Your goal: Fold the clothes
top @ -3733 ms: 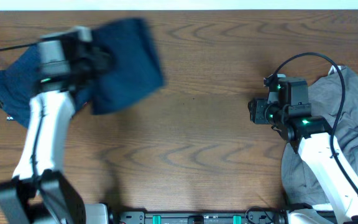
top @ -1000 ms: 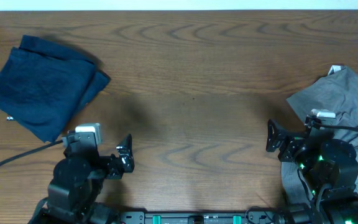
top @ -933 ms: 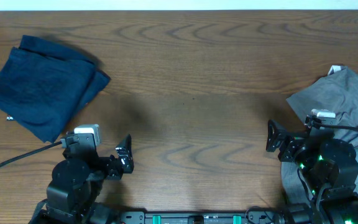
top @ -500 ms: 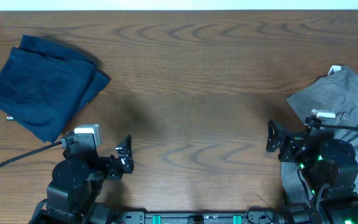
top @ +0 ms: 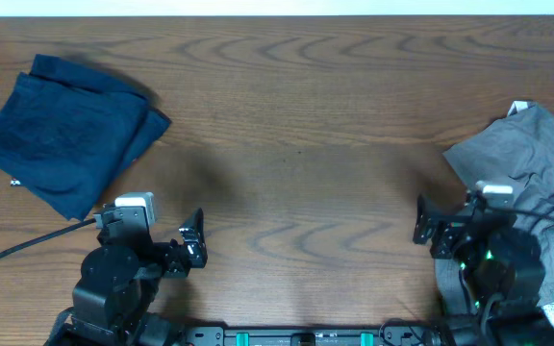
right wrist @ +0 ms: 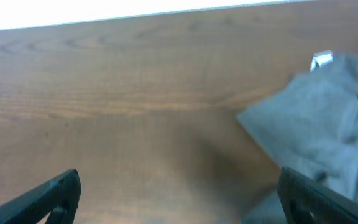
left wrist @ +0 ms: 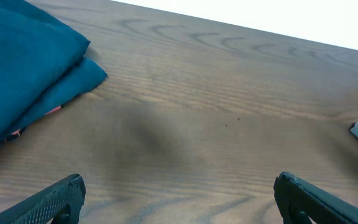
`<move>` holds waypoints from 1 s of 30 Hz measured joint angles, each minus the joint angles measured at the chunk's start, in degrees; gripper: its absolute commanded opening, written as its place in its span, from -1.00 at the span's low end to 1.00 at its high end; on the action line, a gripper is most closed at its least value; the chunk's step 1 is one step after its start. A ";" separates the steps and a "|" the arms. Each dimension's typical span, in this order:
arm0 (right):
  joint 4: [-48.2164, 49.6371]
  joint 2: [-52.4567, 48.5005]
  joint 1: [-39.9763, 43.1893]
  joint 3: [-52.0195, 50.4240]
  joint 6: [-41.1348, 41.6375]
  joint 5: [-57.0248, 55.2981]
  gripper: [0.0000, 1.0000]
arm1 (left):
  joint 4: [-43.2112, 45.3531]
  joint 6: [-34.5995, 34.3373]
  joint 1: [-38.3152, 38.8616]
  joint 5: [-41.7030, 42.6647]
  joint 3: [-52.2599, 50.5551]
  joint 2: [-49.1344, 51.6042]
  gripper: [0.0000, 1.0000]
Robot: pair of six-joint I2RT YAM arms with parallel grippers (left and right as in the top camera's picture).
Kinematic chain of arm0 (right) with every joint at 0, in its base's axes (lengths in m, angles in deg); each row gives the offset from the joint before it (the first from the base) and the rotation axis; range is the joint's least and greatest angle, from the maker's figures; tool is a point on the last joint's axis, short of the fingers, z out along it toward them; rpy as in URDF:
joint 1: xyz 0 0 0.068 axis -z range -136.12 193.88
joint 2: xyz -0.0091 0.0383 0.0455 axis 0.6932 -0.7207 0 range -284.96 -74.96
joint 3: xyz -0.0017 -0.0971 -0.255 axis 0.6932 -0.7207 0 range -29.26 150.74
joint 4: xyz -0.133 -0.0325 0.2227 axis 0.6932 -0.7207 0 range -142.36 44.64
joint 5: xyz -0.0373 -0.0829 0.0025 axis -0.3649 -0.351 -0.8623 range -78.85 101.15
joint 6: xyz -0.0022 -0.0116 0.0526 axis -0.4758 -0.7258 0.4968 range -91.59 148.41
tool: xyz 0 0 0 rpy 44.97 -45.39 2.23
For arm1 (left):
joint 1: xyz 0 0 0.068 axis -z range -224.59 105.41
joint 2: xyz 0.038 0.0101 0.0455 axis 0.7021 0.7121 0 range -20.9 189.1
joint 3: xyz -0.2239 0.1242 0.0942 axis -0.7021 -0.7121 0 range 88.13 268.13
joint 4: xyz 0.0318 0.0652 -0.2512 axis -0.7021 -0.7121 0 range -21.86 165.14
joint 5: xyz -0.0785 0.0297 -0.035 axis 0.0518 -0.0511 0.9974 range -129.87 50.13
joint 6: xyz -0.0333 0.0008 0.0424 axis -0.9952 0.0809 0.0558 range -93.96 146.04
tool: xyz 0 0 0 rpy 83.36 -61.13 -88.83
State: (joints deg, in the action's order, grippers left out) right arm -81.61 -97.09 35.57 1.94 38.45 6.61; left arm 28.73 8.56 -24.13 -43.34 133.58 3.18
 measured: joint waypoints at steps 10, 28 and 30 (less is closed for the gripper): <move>18.08 19.63 1.31 -21.38 -2.93 0.87 0.99 | -0.04 0.00 0.00 0.00 -0.02 0.04 0.96; 32.04 21.46 1.88 -30.58 -8.37 6.08 0.99 | -0.04 0.00 0.00 0.00 -0.02 0.04 0.95; 32.04 21.46 1.88 -30.58 -8.15 6.19 0.99 | -0.04 0.00 0.00 0.00 -0.02 0.04 0.96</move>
State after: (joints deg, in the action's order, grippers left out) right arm -49.57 -75.63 37.45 -28.64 30.30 12.80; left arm 28.69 8.56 -24.13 -43.34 133.56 3.22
